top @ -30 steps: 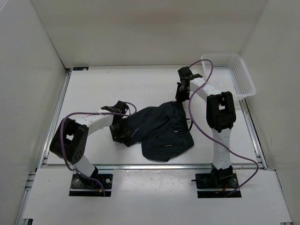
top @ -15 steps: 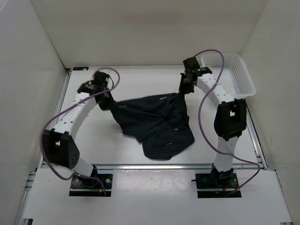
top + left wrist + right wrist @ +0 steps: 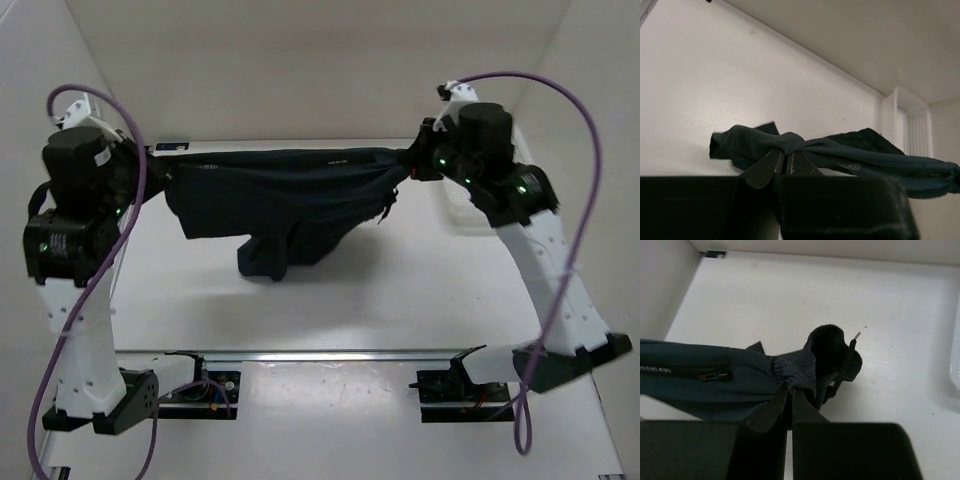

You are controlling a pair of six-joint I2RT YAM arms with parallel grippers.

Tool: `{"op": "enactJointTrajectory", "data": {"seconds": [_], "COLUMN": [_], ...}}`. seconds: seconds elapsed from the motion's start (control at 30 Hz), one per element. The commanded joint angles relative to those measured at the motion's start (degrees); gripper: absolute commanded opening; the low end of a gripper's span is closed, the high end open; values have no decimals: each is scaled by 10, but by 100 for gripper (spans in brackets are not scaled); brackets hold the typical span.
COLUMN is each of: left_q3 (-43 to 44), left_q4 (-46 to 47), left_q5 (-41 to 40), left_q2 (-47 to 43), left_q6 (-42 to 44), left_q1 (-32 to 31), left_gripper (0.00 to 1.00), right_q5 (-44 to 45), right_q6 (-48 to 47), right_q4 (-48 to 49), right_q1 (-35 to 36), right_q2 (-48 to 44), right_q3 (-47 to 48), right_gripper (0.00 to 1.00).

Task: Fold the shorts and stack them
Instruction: Flatten the shorts out

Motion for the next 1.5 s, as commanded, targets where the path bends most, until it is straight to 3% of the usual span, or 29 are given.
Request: {"op": "enactJointTrajectory", "data": {"seconds": [0.0,0.13,0.43,0.5,0.7,0.83,0.87,0.93,0.97,1.0,1.03,1.07,1.13,1.17,1.2,1.23,1.37,1.4,1.47], "left_q3": [45,84,248,243,112,63,76,146,182,261,289,289,202,155,59,16,-198,-238,-340], "left_q4": [-36,-43,-60,-52,41,101,107,72,43,8,-27,-47,-24,-3,40,53,90,99,116], "left_q5": [-35,-80,-162,-151,-63,4,4,-4,-4,6,6,6,-7,-7,1,26,88,99,105], "left_q2": [-41,-90,-68,-39,81,245,282,360,437,470,493,495,449,382,350,319,206,176,157], "left_q6": [3,-9,-4,12,66,83,88,98,98,98,104,104,109,110,119,124,119,113,89], "left_q1": [18,18,-29,-29,-29,-14,-14,-14,-14,-14,-14,-22,-34,-40,-51,-51,-93,-109,-168], "left_gripper": [10,10,10,10,10,10,30,62,73,81,83,84,88,88,88,88,60,47,40], "right_q5": [26,31,117,162,246,252,252,242,226,218,218,200,193,186,178,157,99,66,32], "right_q6": [-66,-71,-53,-53,-71,-64,-64,-47,-29,-14,0,7,15,15,22,23,42,60,80], "right_q4": [-34,-45,-113,-120,-106,-7,14,29,14,-10,-29,-40,-30,-13,-8,-8,18,27,32], "right_q1": [15,34,39,39,39,27,26,4,-4,-10,-16,-16,-21,-21,-28,-28,-39,-39,-46], "right_q2": [-73,-166,-200,-193,-89,18,45,144,179,241,261,269,250,221,204,188,71,49,-9], "right_q3": [2,16,121,121,46,-29,-38,-20,2,32,76,77,35,11,-14,-66,-230,-265,-360], "right_gripper": [0,0,0,0,0,0,0,43,66,79,89,91,93,93,93,93,85,80,64]}}
